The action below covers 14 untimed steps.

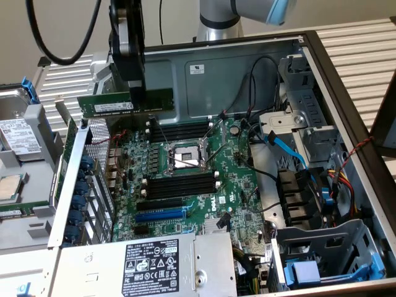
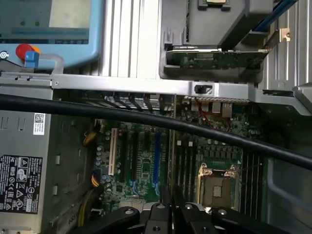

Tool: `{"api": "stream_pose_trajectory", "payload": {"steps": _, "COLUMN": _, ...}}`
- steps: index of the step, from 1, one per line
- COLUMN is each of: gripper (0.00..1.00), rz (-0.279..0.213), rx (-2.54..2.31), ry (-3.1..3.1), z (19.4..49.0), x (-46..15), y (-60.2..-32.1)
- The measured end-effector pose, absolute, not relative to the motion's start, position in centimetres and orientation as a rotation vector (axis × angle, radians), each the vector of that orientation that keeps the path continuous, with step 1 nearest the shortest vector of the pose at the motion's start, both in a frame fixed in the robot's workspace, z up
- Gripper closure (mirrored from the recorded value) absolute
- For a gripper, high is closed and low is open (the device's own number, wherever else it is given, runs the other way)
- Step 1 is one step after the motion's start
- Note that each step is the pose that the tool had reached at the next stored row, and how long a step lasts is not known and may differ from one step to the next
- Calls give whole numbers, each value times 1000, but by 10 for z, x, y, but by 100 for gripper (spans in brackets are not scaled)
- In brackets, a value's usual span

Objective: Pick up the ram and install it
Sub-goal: 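Pick up the ram and move it above insertion slot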

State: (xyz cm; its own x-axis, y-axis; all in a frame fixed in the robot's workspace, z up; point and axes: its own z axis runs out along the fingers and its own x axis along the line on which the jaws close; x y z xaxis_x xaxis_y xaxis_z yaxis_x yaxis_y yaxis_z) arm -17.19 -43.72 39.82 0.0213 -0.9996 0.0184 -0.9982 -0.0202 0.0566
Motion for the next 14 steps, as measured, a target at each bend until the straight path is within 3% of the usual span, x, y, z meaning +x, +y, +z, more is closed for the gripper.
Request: {"api": "stream_pose_trajectory", "payload": {"steps": 14, "gripper": 87, "rz": -42, "rx": 2206, "ry": -2161, "z": 398, "x": -145, "y": -411}}
